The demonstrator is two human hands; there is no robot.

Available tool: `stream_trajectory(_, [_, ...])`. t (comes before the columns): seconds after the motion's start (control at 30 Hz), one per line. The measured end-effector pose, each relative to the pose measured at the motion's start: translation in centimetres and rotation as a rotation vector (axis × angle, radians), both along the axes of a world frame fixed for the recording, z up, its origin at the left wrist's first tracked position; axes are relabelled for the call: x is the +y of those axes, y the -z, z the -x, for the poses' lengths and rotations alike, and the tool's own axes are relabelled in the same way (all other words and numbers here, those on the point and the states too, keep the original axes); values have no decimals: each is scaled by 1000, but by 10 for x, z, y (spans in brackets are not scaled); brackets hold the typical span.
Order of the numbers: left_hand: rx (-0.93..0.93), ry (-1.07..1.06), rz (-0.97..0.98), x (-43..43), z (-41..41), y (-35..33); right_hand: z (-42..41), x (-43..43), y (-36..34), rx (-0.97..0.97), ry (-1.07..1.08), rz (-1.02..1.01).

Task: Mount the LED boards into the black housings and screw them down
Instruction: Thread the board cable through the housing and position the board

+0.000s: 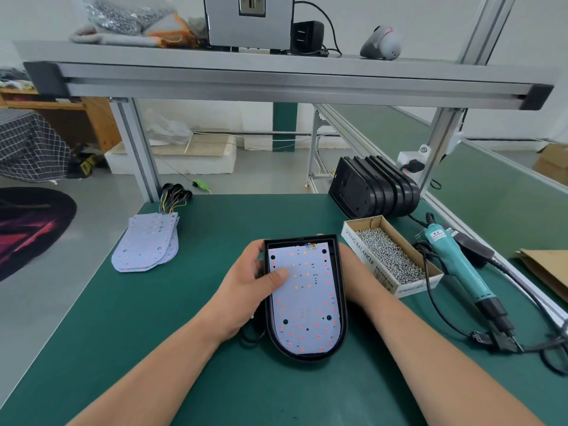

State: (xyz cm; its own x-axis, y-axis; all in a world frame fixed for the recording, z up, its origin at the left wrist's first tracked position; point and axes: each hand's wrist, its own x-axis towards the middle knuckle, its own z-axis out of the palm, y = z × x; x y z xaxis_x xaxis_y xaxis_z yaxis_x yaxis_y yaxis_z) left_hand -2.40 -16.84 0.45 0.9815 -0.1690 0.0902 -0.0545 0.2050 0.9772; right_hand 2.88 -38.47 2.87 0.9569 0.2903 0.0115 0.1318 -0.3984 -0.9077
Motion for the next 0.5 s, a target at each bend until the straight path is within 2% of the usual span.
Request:
stream_trajectory(0.13, [8,-29,1,-3,0,0,0,2,-6,27,1,-30])
stream_trajectory(0.27, [2,-52,-44,-6,0,-1,3,-6,-9,-143,-92,184])
stream_trajectory(0.3, [13,-59,-44,-6,0,-2,6,-7,-9,-130,-115,156])
stream_trajectory(0.37, [34,-82,-31,-5,-1,-3,7,-10,-7,-69,-114,-49])
stream_trajectory(0.43, [46,-102,-12,-4,-2,-3,2,-13,-9,68,8,-314])
stream_trajectory(0.5, [44,-116,-22,-5,-2,-5,1,-14,-14,142,96,-389])
